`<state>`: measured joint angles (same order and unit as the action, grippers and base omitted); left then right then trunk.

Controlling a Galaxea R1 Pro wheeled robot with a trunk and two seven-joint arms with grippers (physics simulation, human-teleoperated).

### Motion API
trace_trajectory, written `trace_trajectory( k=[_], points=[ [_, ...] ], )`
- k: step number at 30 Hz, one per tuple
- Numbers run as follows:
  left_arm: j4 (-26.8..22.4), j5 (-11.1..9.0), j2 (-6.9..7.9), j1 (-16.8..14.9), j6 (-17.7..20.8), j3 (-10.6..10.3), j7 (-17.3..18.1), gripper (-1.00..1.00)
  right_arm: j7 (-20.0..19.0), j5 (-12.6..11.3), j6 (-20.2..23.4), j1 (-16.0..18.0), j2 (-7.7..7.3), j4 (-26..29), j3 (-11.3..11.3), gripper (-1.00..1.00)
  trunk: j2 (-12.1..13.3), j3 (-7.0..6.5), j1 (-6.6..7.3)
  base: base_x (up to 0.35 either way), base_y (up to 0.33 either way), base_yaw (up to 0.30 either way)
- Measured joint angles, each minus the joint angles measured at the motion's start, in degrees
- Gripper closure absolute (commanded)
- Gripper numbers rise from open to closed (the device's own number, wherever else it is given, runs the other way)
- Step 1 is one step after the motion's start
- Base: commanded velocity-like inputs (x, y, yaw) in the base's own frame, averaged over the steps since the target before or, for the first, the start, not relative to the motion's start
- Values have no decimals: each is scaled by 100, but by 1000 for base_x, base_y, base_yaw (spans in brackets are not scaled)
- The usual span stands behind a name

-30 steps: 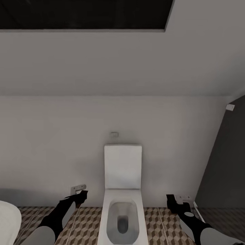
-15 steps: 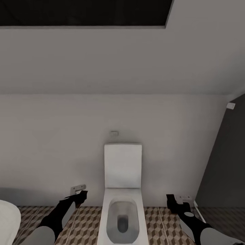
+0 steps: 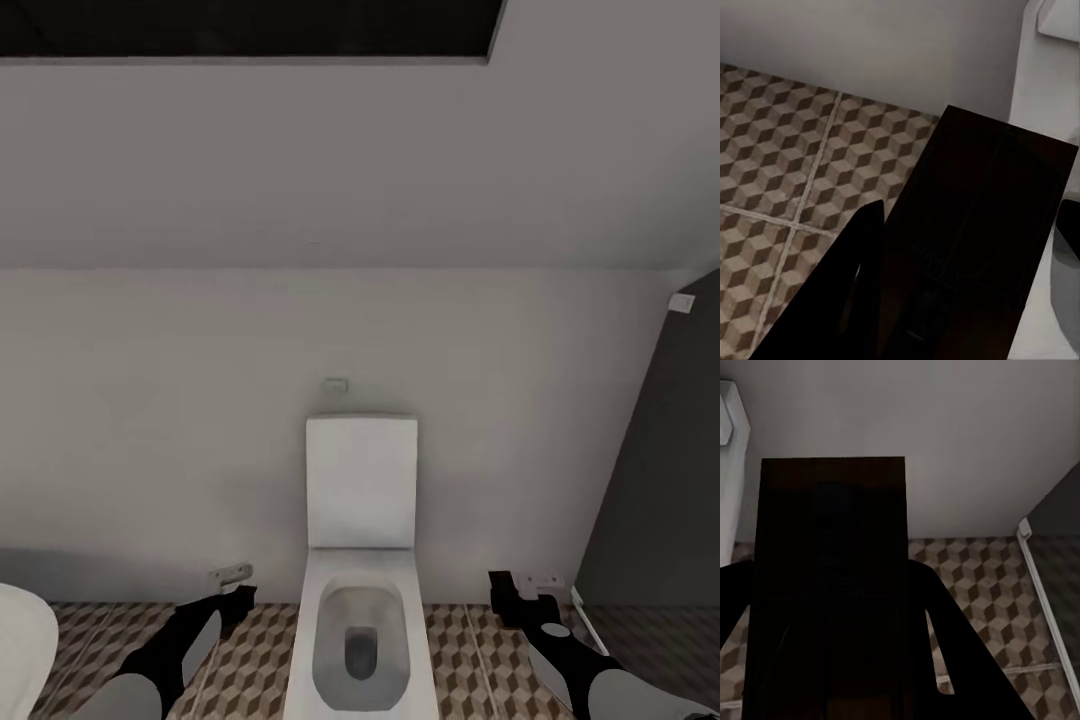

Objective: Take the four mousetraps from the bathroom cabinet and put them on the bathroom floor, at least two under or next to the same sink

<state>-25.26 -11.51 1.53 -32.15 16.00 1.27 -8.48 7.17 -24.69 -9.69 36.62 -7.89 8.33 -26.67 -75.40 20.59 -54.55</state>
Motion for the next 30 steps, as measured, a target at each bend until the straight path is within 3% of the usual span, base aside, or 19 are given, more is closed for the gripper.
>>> trace_trajectory(
  k=[7, 14, 20, 30],
  points=[
    [-55, -2, -7, 0, 10, 1, -167, 100, 4, 1, 0, 0, 2, 0, 0, 100, -281, 126, -154, 0, 0, 0],
    [-367, -20, -148, 0, 349, 6, -876, 100, 5, 0, 0, 0, 3, 0, -1, 100, -562, 251, -308, 0, 0, 0],
    [-471, -36, -239, 0, 443, -7, -976, 100, 5, 3, 0, 0, 1, 0, 0, 100, -803, 359, -439, 0, 0, 0],
    [-484, -29, -255, 0, 450, -7, -1008, 100, 5, 0, 0, 0, 5, 0, 0, 100, -1204, 539, -659, 0, 0, 0]
  ],
)
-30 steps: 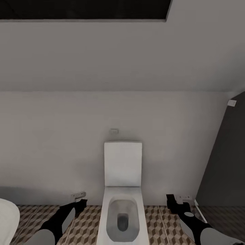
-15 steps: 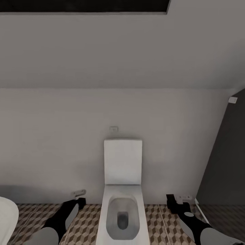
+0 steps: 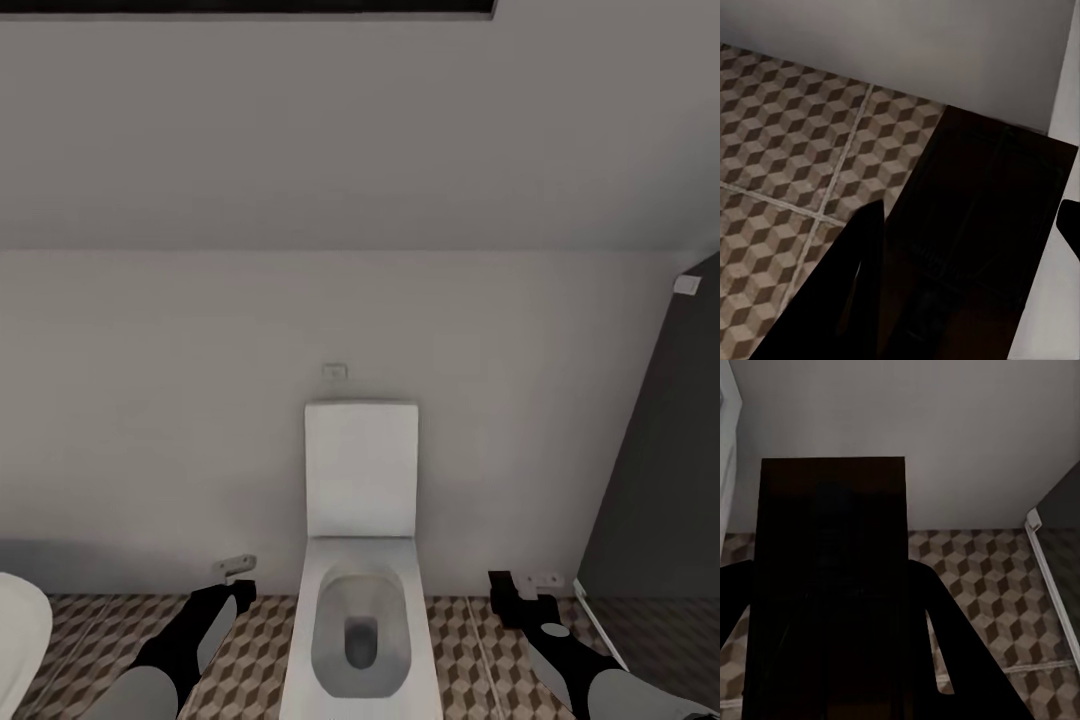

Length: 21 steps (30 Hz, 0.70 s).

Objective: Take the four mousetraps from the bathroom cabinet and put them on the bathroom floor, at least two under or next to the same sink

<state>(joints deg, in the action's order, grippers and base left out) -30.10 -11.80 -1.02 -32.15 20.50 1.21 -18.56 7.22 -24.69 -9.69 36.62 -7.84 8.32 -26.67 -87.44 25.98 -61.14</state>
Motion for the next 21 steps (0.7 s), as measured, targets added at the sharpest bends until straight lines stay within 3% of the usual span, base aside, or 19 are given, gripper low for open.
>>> trace_trajectory(
  k=[17, 21],
  points=[
    [7, 8, 19, 0, -8, 0, -46, 100, -18, -1, 109, 0, 4, 0, -4, 100, -602, 269, -330, 0, 0, 0],
    [7, 8, 18, 0, -8, 0, -43, 100, -25, 21, 418, 0, 2, 22, -1, 100, -762, 341, -418, 0, 0, 0]
  ],
)
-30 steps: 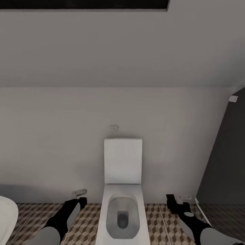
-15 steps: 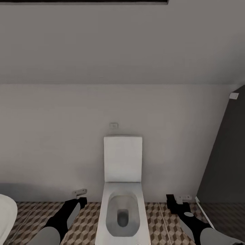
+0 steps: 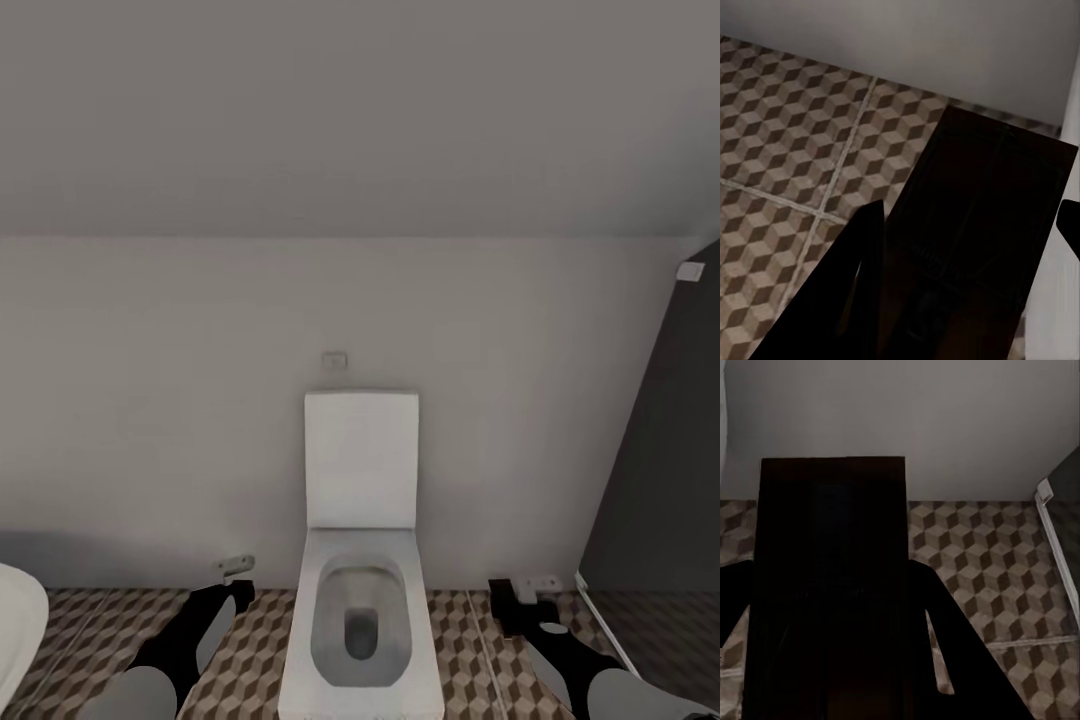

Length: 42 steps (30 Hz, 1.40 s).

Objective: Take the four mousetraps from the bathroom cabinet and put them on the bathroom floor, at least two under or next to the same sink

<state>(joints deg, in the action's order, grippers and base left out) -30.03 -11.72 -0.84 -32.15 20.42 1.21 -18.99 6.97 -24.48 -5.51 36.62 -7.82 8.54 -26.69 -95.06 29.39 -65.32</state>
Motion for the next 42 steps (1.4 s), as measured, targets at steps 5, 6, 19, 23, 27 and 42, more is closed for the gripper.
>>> trace_trajectory(
  k=[5, 6, 19, 23, 27, 42],
  points=[
    [1, 0, 3, -1, 0, 0, 1, 100, -10, 24, 353, 7, -27, 118, 1, 100, -201, 90, -110, 0, 0, 0],
    [0, 0, 3, -1, 0, 0, 1, 100, -12, 25, 365, 8, -30, 125, 1, 100, -241, 108, -132, 0, 0, 0],
    [3, 0, 10, 0, -9, 0, 12, 100, -17, 26, 428, 9, -51, 154, 0, 100, -762, 341, -417, 0, 0, 0],
    [5, 0, 15, 0, -9, 0, 5, 100, -25, 26, 426, 10, -51, 154, 1, 100, -923, 413, -505, 0, 0, 0],
    [6, 0, 14, 0, -9, 0, 9, 100, -30, 31, 431, 9, -51, 152, 1, 100, -1083, 485, -593, 0, 0, 0],
    [1, 3, 56, 0, -17, 9, 50, 100, -31, 31, 435, 9, -51, 145, -6, 100, -1685, 754, -923, 0, 0, 0]
  ],
)
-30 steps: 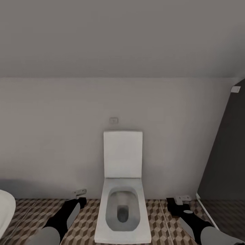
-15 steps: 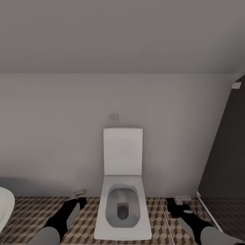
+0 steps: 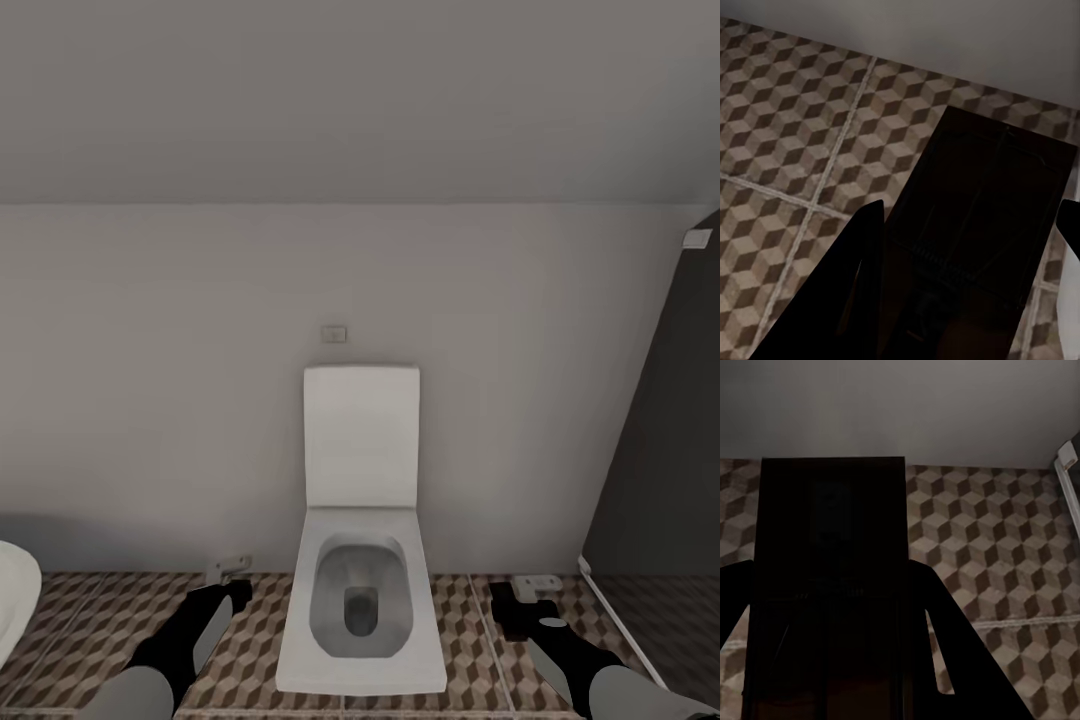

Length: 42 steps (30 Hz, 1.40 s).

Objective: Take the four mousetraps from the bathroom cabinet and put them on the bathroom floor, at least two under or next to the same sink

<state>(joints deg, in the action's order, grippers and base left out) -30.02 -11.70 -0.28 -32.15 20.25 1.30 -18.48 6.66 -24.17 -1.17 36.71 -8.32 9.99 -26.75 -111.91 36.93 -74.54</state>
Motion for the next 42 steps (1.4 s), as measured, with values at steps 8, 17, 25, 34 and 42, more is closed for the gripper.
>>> trace_trajectory(
  k=[8, 17, 25, 34, 42],
  points=[
    [-8, 14, 62, 0, -29, 31, 8, 100, 7, -5, -7, 0, 0, 0, 7, 100, -321, 144, -176, 0, 0, 0],
    [-10, 13, 80, -1, -30, 34, 7, 100, 7, -5, -8, 1, 0, 0, 7, 100, -682, 305, -374, 0, 0, 0],
    [-10, 9, 71, 0, -27, 31, 0, 100, 8, -4, -8, 0, 0, 0, 7, 100, -1003, 449, -549, 0, 0, 0],
    [-8, 12, 60, 0, -19, 26, -13, 100, 16, -20, -15, -1, 0, 1, 12, 100, -1364, 610, -744, 113, 0, 0],
    [-9, 6, 54, 0, -34, 25, -26, 100, 33, -23, -10, 1, 0, 0, 16, 100, -1685, 754, -923, 67, 0, 0]
  ],
)
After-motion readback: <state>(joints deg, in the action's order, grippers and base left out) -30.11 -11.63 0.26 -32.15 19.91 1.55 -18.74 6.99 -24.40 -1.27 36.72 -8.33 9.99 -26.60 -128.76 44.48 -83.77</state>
